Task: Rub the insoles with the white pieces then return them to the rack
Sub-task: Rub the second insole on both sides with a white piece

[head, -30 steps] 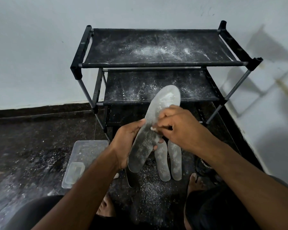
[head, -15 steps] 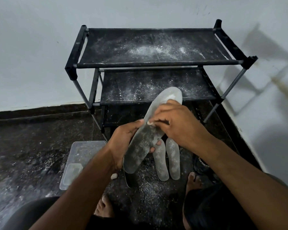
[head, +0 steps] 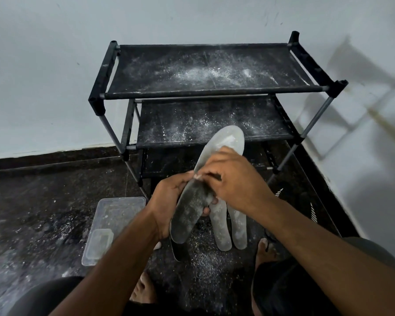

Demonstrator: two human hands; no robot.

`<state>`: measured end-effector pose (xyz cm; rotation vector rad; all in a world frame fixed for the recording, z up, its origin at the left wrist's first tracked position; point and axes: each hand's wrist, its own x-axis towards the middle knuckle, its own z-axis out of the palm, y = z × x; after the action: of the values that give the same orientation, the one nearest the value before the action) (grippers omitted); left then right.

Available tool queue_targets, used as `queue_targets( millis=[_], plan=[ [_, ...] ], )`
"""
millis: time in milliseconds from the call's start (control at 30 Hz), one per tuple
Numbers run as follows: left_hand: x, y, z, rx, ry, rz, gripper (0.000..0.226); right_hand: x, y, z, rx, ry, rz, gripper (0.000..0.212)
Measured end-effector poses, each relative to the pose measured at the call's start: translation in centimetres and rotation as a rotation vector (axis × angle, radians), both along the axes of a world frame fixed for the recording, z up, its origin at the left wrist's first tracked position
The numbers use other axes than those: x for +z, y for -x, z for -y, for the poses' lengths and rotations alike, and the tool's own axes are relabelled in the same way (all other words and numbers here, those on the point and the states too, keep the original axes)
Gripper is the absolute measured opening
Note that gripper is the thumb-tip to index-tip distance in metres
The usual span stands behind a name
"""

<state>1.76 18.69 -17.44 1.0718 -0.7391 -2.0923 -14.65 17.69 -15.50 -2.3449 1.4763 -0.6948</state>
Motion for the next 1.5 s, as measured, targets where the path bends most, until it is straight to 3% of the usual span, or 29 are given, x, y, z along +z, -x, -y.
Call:
queue_targets(
  millis=[100,267,433,567,733,867,933,1067,1200,1400,1500],
  plan=[
    [-0.1,0.1,0.2,0.014,0.024,0.029,0.051,0.3,0.5,0.8,-0.184,0.087,0.051,0.016],
    [-0.3,-0.1,0.4,0.029,-0.016,-0.012,0.039,-0.4,-1.4,-0.8,0.056,-0.049,0.069,0.014],
    [-0.2,0.0,0.6,0.042,0.003,-0.042,0.043,-0.2,-0.8,0.5,-0.079,0.083,0.074,0.013],
    [-0.5,-0.3,0.6,0.053,-0.063,-0.093,0.053,-0.6,-2.0,-0.9,0.162,0.055,-0.057,0.011],
    [0.0,-0.1,0.6,0.015,-0.048,-0.095,0.046,0.4,-0.7,0.2,0.003,0.173,-0.063,0.026],
    [-0.2,-0.5,0.3,0.022,-0.099,-0.118,0.039,-0.5,-1.6,-0.3,0.15,0.122,-0.164,0.034],
    [-0.5,-0.6,0.3,0.021,-0.105,-0.12,0.042,-0.3,-1.1,-0.1,0.129,0.165,-0.164,0.029],
    [-0.2,-0.4,0.6,0.038,-0.117,-0.127,0.044,0.1,-0.7,0.3,0.028,0.163,0.03,0.012],
    [-0.5,-0.5,0.6,0.092,-0.145,-0.156,0.042,-0.6,-2.5,-1.4,0.247,0.116,-0.123,0.023],
    [-0.3,-0.6,0.8,0.061,-0.158,-0.142,0.041,-0.2,-1.5,0.0,0.072,0.19,-0.055,0.023],
    [-0.5,-0.8,0.5,0.05,-0.157,-0.171,0.048,-1.0,-3.0,-1.2,0.202,0.085,-0.073,0.021]
  ],
)
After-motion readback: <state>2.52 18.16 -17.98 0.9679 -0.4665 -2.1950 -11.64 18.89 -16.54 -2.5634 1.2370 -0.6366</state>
